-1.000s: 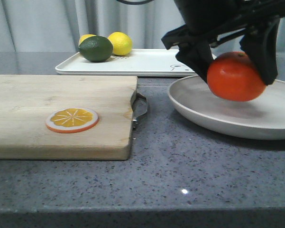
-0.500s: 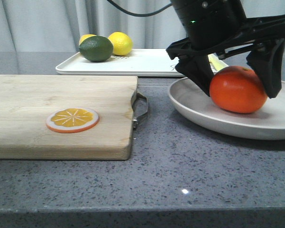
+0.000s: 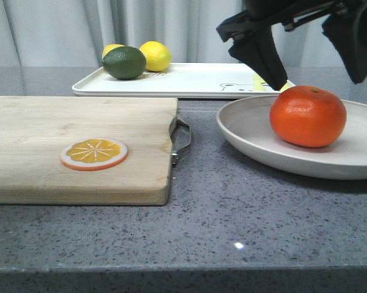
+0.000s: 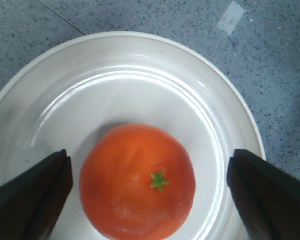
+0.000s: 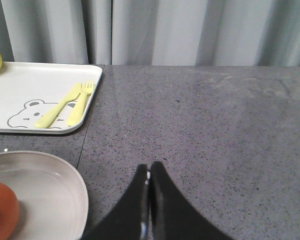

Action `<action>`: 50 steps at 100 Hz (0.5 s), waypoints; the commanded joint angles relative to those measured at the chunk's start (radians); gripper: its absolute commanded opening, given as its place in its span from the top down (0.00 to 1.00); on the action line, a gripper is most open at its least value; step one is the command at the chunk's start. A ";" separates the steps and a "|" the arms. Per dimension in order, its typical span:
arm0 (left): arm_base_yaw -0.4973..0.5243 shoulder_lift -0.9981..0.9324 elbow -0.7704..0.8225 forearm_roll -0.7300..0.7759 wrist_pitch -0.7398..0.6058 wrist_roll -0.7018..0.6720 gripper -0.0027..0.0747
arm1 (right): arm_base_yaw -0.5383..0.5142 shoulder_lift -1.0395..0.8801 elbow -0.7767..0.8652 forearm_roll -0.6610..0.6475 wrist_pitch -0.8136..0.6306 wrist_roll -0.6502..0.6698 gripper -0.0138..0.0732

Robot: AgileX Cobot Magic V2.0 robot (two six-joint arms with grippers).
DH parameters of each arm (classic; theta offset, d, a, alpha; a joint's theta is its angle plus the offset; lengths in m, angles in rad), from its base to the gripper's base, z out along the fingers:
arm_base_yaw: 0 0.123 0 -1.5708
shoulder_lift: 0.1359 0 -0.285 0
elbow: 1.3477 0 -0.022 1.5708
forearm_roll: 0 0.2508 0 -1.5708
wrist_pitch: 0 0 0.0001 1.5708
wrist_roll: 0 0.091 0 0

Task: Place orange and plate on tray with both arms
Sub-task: 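Open the left gripper to release the orange on the plate and withdraw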

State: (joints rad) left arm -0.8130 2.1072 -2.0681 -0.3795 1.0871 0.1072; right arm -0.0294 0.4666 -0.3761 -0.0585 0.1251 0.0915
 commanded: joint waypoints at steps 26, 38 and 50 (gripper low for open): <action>0.008 -0.147 -0.036 -0.025 -0.028 0.014 0.89 | 0.003 0.012 -0.031 -0.001 -0.066 0.002 0.91; 0.008 -0.179 -0.034 -0.021 -0.029 0.031 0.99 | 0.003 0.012 -0.031 -0.001 -0.065 0.002 0.91; 0.008 -0.206 -0.019 -0.021 -0.047 0.032 0.99 | 0.003 0.012 -0.031 -0.001 -0.065 0.002 0.91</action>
State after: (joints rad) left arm -0.8060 1.9840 -2.0681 -0.3729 1.1039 0.1332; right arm -0.0294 0.4666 -0.3761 -0.0585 0.1274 0.0915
